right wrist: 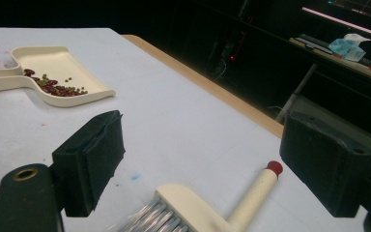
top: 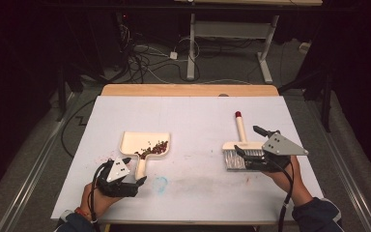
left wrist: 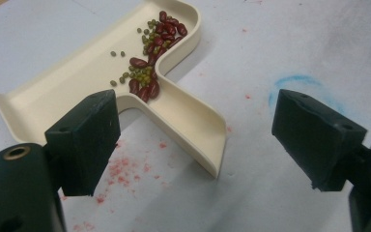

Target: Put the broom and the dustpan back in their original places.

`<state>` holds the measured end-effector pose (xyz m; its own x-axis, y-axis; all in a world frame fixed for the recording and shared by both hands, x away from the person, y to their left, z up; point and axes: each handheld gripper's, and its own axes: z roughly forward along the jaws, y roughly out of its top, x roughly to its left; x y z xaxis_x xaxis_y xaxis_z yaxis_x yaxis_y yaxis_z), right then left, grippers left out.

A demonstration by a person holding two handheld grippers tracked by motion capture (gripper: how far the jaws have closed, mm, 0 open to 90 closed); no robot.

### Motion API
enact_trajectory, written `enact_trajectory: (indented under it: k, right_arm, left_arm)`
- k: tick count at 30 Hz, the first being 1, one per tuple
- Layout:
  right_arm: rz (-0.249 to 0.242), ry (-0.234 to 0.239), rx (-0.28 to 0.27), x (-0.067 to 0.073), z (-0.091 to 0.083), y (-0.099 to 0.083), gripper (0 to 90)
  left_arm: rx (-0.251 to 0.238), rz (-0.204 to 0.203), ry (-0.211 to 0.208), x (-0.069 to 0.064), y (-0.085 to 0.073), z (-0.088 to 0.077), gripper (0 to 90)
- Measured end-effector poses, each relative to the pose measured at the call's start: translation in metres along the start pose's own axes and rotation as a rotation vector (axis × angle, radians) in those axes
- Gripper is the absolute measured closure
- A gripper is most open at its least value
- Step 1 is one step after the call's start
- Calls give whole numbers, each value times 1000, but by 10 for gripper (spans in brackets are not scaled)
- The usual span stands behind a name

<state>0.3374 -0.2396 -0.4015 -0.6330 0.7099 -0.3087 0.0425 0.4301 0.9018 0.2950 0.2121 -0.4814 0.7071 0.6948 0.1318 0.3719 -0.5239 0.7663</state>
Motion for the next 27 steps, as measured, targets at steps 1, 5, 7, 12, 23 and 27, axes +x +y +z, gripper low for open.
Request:
enact_trajectory:
  k: [1, 5, 7, 12, 23, 27]
  right_arm:
    - [-1, 0, -1, 1, -1, -2, 162]
    - [0, 1, -10, 2, -7, -8, 164]
    - [0, 1, -7, 3, -9, -13, 164]
    - [-10, -7, 5, 5, -13, -24, 166]
    - [2, -19, 25, 10, -22, -52, 165]
    - [26, -21, 43, 13, -26, -63, 166]
  left_arm:
    - [0, 0, 2, 0, 0, 0, 172]
    - [-4, -1, 3, 0, 0, -1, 172]
    - [-5, -2, 2, 0, 0, -1, 172]
    - [-13, -5, 8, 1, 0, -2, 172]
    - [-27, -6, 23, -1, 2, -1, 172]
    - [-19, 6, 25, -4, 2, 0, 172]
